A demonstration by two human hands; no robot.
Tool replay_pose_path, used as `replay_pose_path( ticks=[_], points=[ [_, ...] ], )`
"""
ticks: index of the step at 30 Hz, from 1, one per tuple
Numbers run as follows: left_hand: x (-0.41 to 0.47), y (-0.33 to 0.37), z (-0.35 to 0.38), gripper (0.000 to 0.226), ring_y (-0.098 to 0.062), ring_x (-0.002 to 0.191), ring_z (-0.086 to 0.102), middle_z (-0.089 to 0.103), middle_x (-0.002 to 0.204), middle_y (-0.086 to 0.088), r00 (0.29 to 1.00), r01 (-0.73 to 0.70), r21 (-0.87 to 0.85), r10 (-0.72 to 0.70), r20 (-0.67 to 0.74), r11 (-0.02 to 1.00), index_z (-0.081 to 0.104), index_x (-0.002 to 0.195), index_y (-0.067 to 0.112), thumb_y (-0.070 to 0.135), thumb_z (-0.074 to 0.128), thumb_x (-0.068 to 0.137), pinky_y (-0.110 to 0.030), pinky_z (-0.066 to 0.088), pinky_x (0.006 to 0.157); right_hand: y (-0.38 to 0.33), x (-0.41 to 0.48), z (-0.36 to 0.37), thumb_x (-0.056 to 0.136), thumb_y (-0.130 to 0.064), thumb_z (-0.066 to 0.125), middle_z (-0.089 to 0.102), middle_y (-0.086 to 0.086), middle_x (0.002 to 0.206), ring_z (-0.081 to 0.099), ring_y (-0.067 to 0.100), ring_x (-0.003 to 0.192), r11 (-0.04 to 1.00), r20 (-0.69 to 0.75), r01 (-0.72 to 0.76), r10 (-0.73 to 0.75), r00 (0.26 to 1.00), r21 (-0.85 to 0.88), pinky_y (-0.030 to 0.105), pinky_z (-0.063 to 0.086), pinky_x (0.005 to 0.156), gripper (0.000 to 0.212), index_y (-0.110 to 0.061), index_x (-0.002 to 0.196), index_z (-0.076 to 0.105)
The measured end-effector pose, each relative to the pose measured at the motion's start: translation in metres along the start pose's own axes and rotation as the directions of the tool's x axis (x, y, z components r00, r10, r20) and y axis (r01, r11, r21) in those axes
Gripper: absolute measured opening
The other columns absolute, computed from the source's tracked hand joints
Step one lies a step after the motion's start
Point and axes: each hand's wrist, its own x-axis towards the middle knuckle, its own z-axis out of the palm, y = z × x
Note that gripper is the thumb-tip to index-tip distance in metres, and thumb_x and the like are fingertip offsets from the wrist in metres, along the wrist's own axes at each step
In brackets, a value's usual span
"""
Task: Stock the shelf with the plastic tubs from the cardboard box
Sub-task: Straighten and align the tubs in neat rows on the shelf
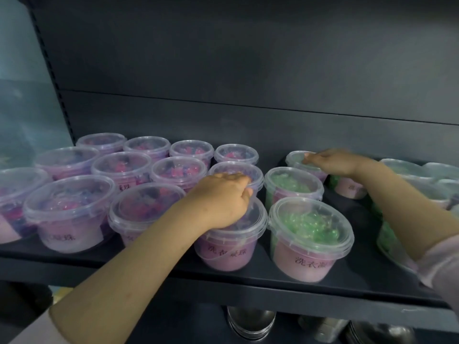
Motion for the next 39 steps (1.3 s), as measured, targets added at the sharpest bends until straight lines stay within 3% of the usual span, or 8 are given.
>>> replay_pose_path(
  ticks=[3, 9, 19, 24, 26, 29, 34, 39],
  points=[
    [0.000, 0.002, -0.001, 0.046, -0.019, 0.139, 0.029, 0.033, 0.153, 0.002, 1.000, -0.003, -0.008, 0.003, -0.004, 1.000, 0.036, 0.142, 0.023, 0.041, 0.025, 0.101, -0.038, 0.026, 0.110, -0.006, 0.005, 0.004, 0.087, -0.070, 0.040, 0.049, 0.004, 0.144, 0.046, 0.026, 0.130, 0.999, 0.006, 0.025, -0.025, 1.000, 0.027, 0.033, 0.032, 0.099, 0.067, -0.024, 0.133, 0.057],
    [-0.001, 0.003, 0.000, 0.046, -0.019, 0.139, 0.029, 0.035, 0.151, 0.002, 1.000, 0.004, -0.010, -0.004, -0.002, 1.000, 0.039, 0.140, 0.020, 0.039, 0.025, 0.101, -0.034, 0.024, 0.109, -0.035, 0.021, 0.021, 0.088, -0.071, 0.037, 0.042, 0.003, 0.149, 0.043, 0.025, 0.134, 0.990, 0.084, 0.144, -0.143, 0.986, -0.008, 0.036, 0.032, 0.110, 0.068, -0.024, 0.135, 0.054],
    [0.002, -0.001, 0.003, 0.048, -0.020, 0.142, 0.024, 0.030, 0.155, 0.001, 1.000, -0.003, -0.008, 0.003, 0.000, 1.000, 0.033, 0.144, 0.020, 0.039, 0.025, 0.101, -0.035, 0.019, 0.112, -0.041, 0.027, 0.020, 0.082, -0.081, 0.028, 0.037, -0.002, 0.152, 0.036, 0.023, 0.139, 0.985, 0.123, 0.148, -0.137, 0.983, -0.086, 0.036, 0.025, 0.110, 0.075, -0.035, 0.138, 0.048],
    [0.000, -0.001, 0.001, 0.048, -0.021, 0.140, 0.027, 0.032, 0.154, 0.000, 1.000, -0.019, 0.003, 0.019, 0.007, 1.000, 0.034, 0.143, 0.019, 0.039, 0.024, 0.101, -0.037, 0.021, 0.112, -0.042, -0.015, 0.012, 0.094, -0.060, 0.035, 0.060, -0.002, 0.120, 0.053, 0.023, 0.120, 0.942, -0.158, 0.310, -0.328, 0.931, -0.129, 0.025, 0.032, 0.091, 0.047, -0.034, 0.117, 0.066],
    [0.001, -0.001, -0.001, 0.047, -0.022, 0.139, 0.028, 0.034, 0.152, -0.001, 1.000, -0.018, 0.009, 0.018, 0.004, 1.000, 0.037, 0.141, 0.018, 0.038, 0.024, 0.101, -0.037, 0.022, 0.111, -0.045, -0.034, 0.015, 0.095, -0.053, 0.038, 0.064, -0.003, 0.111, 0.058, 0.020, 0.110, 0.930, -0.141, 0.333, -0.354, 0.924, -0.155, 0.027, 0.038, 0.091, 0.044, -0.028, 0.103, 0.073],
    [0.002, -0.001, -0.001, 0.046, -0.022, 0.137, 0.031, 0.038, 0.149, -0.002, 1.000, -0.012, 0.022, 0.012, 0.002, 1.000, 0.039, 0.139, 0.018, 0.038, 0.024, 0.101, -0.037, 0.025, 0.109, -0.046, -0.047, 0.024, 0.095, -0.054, 0.042, 0.061, -0.007, 0.121, 0.054, 0.012, 0.115, 0.936, 0.000, 0.329, -0.331, 0.944, -0.130, 0.031, 0.036, 0.106, 0.045, -0.022, 0.110, 0.070],
    [0.004, -0.001, 0.000, 0.046, -0.023, 0.136, 0.032, 0.036, 0.150, -0.002, 1.000, -0.003, 0.032, 0.003, 0.023, 0.999, 0.038, 0.140, 0.018, 0.037, 0.024, 0.100, -0.038, 0.026, 0.107, -0.053, -0.050, 0.025, 0.095, -0.050, 0.046, 0.061, -0.005, 0.123, 0.055, 0.012, 0.115, 0.957, -0.029, 0.286, -0.288, 0.957, -0.056, 0.025, 0.036, 0.102, 0.044, -0.017, 0.109, 0.071],
    [0.004, -0.002, -0.001, 0.047, -0.026, 0.135, 0.035, 0.036, 0.151, -0.003, 1.000, -0.010, 0.026, 0.009, 0.025, 1.000, 0.039, 0.140, 0.018, 0.038, 0.024, 0.100, -0.040, 0.029, 0.105, -0.055, -0.086, 0.021, 0.092, -0.054, 0.045, 0.054, -0.017, 0.134, 0.048, 0.002, 0.122, 0.939, -0.057, 0.335, -0.339, 0.939, -0.077, 0.022, 0.033, 0.103, 0.041, -0.036, 0.126, 0.061]
  ],
)
